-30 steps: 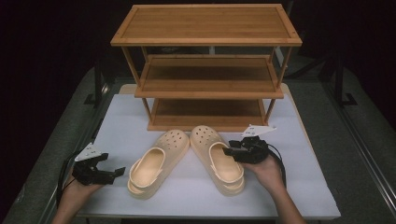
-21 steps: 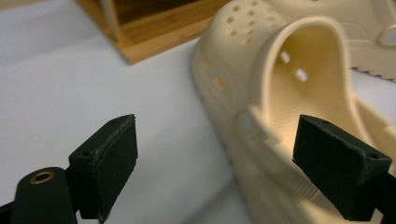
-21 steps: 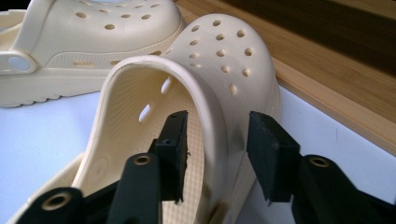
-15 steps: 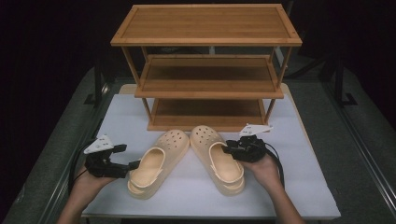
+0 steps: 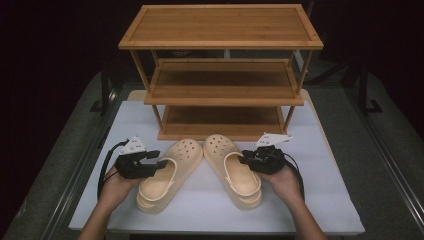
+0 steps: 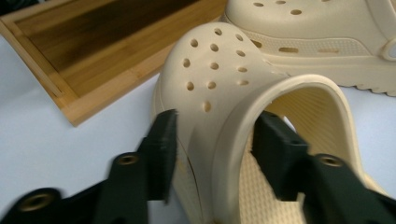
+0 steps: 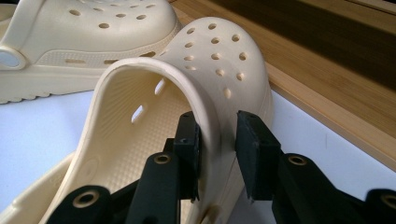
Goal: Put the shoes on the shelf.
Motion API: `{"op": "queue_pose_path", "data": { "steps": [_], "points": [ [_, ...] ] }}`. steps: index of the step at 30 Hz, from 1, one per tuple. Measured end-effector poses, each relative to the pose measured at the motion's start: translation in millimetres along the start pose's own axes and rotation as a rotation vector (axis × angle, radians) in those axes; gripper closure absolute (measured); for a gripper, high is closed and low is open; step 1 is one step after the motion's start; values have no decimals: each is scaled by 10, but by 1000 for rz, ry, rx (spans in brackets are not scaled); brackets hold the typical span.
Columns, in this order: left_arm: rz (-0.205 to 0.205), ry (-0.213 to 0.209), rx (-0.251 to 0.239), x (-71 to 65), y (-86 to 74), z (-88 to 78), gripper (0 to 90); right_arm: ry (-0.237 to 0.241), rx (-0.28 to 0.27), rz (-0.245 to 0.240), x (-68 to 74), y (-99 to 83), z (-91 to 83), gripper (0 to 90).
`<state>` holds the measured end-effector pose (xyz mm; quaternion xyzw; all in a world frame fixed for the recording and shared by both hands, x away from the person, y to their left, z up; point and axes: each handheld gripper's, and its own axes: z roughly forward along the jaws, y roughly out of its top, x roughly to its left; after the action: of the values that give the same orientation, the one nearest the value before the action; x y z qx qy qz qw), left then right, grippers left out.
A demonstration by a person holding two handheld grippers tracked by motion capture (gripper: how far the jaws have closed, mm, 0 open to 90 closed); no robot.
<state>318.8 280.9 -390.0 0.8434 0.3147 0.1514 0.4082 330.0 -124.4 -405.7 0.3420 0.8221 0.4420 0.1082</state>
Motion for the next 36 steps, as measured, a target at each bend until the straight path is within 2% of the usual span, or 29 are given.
{"op": "queue_pose_path", "data": {
  "steps": [2,3,7,11,17,24,31,36],
  "points": [
    [12,-2,14,-6,-1,20,586,-1,1,0,1,1,-1,707],
    [20,3,17,-14,-3,26,638,-2,1,-2,3,3,-2,713],
    [69,64,26,-52,12,2,730,-17,2,-14,20,10,-12,742],
    [91,108,39,-87,46,-10,781,-45,-3,-23,20,24,-36,779],
    [55,134,26,-82,119,-7,815,-95,-17,-15,-31,44,-105,827],
    [60,149,8,-72,305,18,823,-123,-40,5,-132,75,-186,836],
    [72,167,0,-47,483,186,823,-183,-62,12,-274,139,-220,835],
    [64,187,-11,-7,600,353,823,-232,-77,17,-392,222,-219,834]
  ]
}}
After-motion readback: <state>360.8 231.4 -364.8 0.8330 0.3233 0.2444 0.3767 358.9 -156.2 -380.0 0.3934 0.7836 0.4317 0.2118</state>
